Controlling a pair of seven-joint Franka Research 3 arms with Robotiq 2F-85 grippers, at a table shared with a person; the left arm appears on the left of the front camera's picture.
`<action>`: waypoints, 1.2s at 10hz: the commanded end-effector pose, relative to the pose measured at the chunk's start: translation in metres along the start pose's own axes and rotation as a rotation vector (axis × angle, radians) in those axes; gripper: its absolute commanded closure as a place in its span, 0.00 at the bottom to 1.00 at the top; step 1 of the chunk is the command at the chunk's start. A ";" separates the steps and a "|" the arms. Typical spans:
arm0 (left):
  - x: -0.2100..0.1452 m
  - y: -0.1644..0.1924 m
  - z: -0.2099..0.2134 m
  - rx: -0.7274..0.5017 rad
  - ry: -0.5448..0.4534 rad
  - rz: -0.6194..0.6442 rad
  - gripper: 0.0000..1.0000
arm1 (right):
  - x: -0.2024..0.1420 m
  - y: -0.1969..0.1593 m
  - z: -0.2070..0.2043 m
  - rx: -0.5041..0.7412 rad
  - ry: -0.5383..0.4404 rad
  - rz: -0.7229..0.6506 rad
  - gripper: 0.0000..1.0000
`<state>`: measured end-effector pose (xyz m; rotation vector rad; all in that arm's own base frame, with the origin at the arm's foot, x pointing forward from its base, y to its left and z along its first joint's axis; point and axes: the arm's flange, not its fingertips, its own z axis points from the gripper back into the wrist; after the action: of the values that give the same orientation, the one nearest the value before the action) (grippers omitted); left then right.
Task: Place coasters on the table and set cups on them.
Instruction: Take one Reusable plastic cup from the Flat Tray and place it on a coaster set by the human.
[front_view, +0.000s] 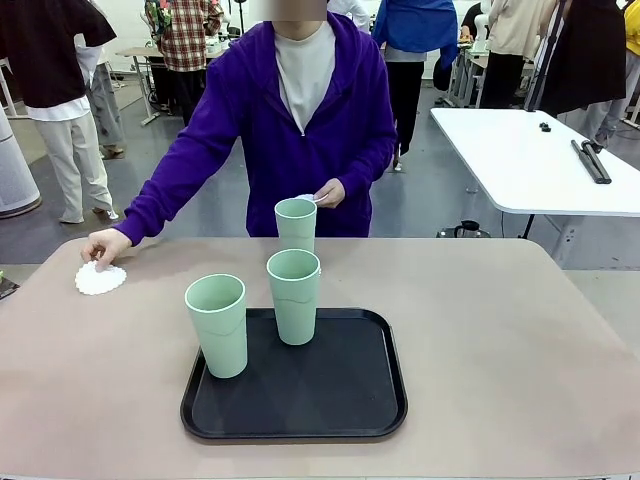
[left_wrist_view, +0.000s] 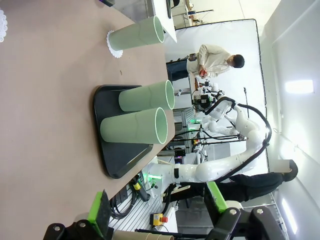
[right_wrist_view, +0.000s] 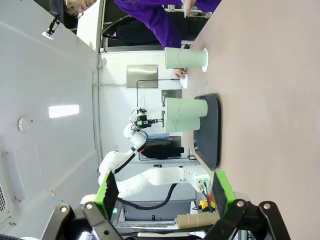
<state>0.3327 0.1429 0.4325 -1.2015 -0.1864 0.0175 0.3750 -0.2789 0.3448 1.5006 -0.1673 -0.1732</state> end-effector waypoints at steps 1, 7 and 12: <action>-0.001 -0.001 0.002 -0.009 -0.001 -0.015 0.00 | 0.001 0.001 0.001 0.002 0.003 0.000 0.00; -0.001 -0.001 0.002 -0.009 -0.001 -0.015 0.00 | 0.001 0.001 0.001 0.002 0.003 0.000 0.00; -0.001 -0.001 0.002 -0.009 -0.001 -0.015 0.00 | 0.001 0.001 0.001 0.002 0.003 0.000 0.00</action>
<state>0.3327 0.1429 0.4325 -1.2015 -0.1864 0.0175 0.3750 -0.2789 0.3448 1.5006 -0.1673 -0.1733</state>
